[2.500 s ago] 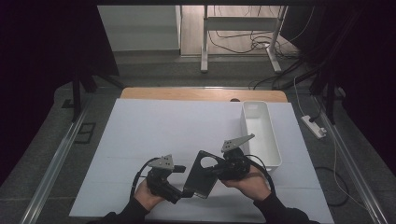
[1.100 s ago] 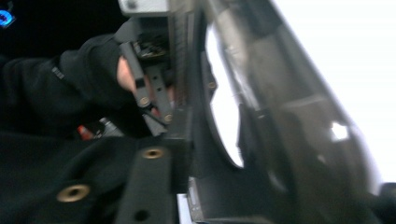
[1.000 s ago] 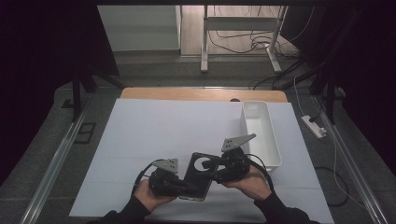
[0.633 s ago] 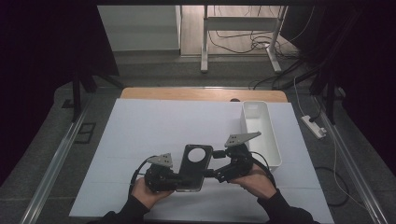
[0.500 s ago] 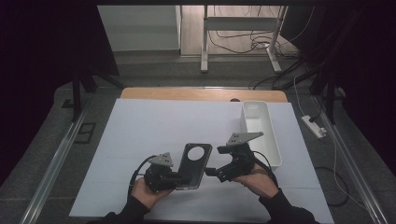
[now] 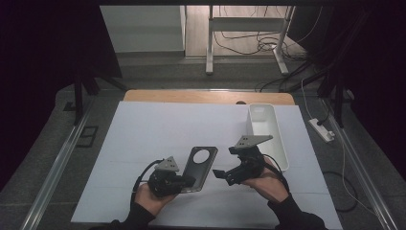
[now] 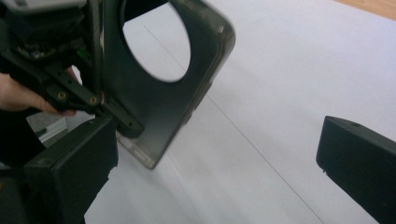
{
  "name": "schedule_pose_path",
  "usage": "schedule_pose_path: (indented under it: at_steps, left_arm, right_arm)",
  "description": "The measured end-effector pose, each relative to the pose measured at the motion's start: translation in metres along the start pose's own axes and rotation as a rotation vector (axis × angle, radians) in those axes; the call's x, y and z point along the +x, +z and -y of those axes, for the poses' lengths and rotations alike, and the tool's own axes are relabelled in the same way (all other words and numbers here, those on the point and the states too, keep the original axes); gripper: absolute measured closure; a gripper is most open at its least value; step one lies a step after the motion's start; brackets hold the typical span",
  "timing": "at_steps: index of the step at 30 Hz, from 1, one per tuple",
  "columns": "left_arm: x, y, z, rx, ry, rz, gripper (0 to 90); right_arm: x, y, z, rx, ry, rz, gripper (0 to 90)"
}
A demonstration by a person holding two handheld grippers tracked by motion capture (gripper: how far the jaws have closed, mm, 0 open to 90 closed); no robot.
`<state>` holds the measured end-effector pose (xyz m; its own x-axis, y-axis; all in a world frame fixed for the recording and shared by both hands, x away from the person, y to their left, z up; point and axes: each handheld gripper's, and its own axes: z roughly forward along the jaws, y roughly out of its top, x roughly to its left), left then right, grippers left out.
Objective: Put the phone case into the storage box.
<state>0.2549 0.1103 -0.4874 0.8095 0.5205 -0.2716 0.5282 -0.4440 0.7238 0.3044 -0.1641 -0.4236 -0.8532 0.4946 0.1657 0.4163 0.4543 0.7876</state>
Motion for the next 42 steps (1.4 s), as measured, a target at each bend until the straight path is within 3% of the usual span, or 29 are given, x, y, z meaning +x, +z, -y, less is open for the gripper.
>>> schedule_pose_path:
  at_steps: [7,14,15,19,25,30,35,38,42]
  left_arm:
    - [-0.003,0.0,-0.001,-0.01,-0.001,0.016,84.4]
    - [-0.004,0.002,-0.001,-0.008,0.0,0.039,84.4]
    - [-0.005,0.002,-0.002,-0.006,0.003,0.044,84.4]
    - [-0.006,0.004,-0.002,-0.007,-0.002,0.061,84.4]
    - [-0.005,0.003,-0.001,-0.015,-0.007,0.084,84.4]
    - [-0.005,0.003,-0.001,-0.02,-0.007,0.101,84.4]
    - [-0.005,0.005,-0.001,-0.023,-0.003,0.129,84.4]
    - [-0.004,0.005,-0.001,-0.03,0.003,0.176,84.4]
    - [-0.005,0.007,-0.001,-0.027,0.005,0.187,84.1]
  right_arm:
    - [-0.002,-0.006,-0.003,-0.039,0.005,0.019,0.0]
    - [0.001,-0.01,-0.007,-0.033,0.052,0.024,0.1]
    - [0.002,-0.011,-0.008,-0.035,0.048,0.032,2.5]
    - [0.006,-0.015,-0.01,-0.047,0.011,0.067,26.1]
    - [0.008,-0.02,-0.011,-0.082,-0.011,0.045,52.5]
    - [0.008,-0.021,-0.01,-0.106,-0.023,0.037,64.7]
    - [0.008,-0.022,-0.01,-0.123,-0.022,0.023,70.1]
    - [0.007,-0.023,-0.009,-0.139,-0.017,0.006,73.7]
    - [0.008,-0.024,-0.01,-0.151,-0.019,0.004,76.8]
